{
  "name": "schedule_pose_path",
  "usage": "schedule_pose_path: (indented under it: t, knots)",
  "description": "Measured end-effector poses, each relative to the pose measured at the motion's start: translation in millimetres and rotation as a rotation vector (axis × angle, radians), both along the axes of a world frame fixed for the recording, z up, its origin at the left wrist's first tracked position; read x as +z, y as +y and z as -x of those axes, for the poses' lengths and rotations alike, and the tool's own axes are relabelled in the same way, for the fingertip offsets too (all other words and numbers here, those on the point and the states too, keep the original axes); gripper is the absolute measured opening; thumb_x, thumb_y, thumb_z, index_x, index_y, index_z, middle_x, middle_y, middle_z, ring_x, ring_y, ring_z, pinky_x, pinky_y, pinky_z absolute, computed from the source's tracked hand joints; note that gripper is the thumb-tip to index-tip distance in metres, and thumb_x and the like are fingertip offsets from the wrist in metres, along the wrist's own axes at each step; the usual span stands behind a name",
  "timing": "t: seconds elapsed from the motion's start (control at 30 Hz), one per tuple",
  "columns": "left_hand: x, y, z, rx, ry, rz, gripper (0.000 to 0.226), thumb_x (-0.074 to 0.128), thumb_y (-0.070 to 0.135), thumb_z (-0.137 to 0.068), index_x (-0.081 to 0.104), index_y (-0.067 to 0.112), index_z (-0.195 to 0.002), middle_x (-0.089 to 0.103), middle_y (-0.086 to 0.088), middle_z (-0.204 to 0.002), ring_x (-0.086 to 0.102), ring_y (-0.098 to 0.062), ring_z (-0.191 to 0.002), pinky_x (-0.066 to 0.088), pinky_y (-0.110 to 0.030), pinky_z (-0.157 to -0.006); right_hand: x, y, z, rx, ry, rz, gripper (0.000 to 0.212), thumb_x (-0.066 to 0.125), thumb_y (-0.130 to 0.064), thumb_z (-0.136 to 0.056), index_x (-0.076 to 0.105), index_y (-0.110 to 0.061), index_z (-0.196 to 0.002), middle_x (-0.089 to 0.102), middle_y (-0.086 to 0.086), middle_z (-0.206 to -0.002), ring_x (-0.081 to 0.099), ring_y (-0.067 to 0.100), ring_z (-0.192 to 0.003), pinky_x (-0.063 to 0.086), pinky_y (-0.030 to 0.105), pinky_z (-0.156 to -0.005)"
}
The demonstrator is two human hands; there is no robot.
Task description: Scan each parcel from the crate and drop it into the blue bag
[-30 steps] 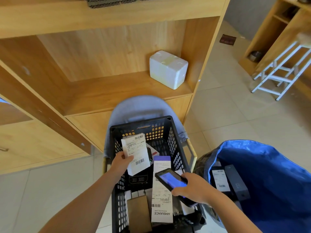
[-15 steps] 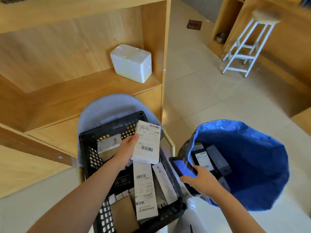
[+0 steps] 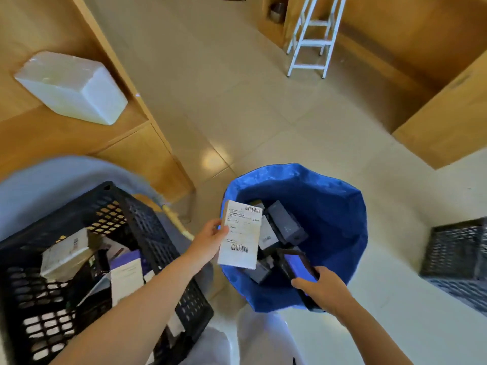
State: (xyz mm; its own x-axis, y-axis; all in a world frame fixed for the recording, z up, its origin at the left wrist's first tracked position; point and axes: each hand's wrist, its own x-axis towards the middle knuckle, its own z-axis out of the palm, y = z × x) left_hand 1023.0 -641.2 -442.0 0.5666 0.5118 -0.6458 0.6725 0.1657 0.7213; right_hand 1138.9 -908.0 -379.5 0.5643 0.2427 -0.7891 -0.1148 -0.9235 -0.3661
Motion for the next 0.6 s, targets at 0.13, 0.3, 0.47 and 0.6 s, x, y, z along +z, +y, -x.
schedule_pose_path:
  t: [0.13, 0.3, 0.47, 0.6]
  knots:
    - [-44.7, -40.0, -44.1, -0.138, 0.09, -0.041, 0.02, 0.058, 0.028, -0.097, 0.055, 0.02, -0.115, 0.068, 0.002, -0.106, 0.066, -0.016, -0.096, 0.052, -0.036, -0.084, -23.4, -31.2, -53.6, -0.036, -0.044, 0.066, 0.059, 0.075, -0.054, -0.072, 0.058, -0.016, -0.114, 0.066, 0.001, -0.101, 0.064, 0.018, -0.087, 0.054, 0.033, -0.075]
    - [-110.0, -68.8, -84.0, -0.37, 0.242, -0.147, 0.022, 0.053, 0.03, -0.096, 0.058, 0.026, -0.116, 0.067, 0.009, -0.102, 0.065, -0.012, -0.089, 0.05, -0.028, -0.069, -67.3, -42.9, -97.0, -0.072, -0.072, 0.114, 0.057, 0.073, -0.052, -0.072, 0.057, -0.017, -0.114, 0.063, -0.002, -0.102, 0.063, 0.017, -0.086, 0.053, 0.034, -0.076]
    - [-204.8, -83.4, -115.1, -0.687, 0.366, -0.321, 0.034, 0.049, 0.037, -0.098, 0.054, 0.027, -0.131, 0.063, 0.003, -0.12, 0.061, -0.019, -0.107, 0.048, -0.03, -0.083, -129.8, -36.2, -121.4, -0.101, -0.084, 0.139, 0.065, 0.066, -0.062, -0.061, 0.053, -0.021, -0.11, 0.057, -0.005, -0.103, 0.062, 0.016, -0.086, 0.055, 0.035, -0.078]
    - [-280.5, -102.0, -136.8, -0.967, 0.337, -0.478, 0.034, 0.053, 0.034, -0.096, 0.051, 0.031, -0.129, 0.057, 0.003, -0.126, 0.053, -0.022, -0.115, 0.051, -0.035, -0.086, -186.3, -29.4, -135.2, -0.057, -0.139, 0.161, 0.06, 0.069, -0.059, -0.069, 0.049, -0.02, -0.111, 0.05, -0.004, -0.106, 0.06, 0.018, -0.089, 0.055, 0.035, -0.079]
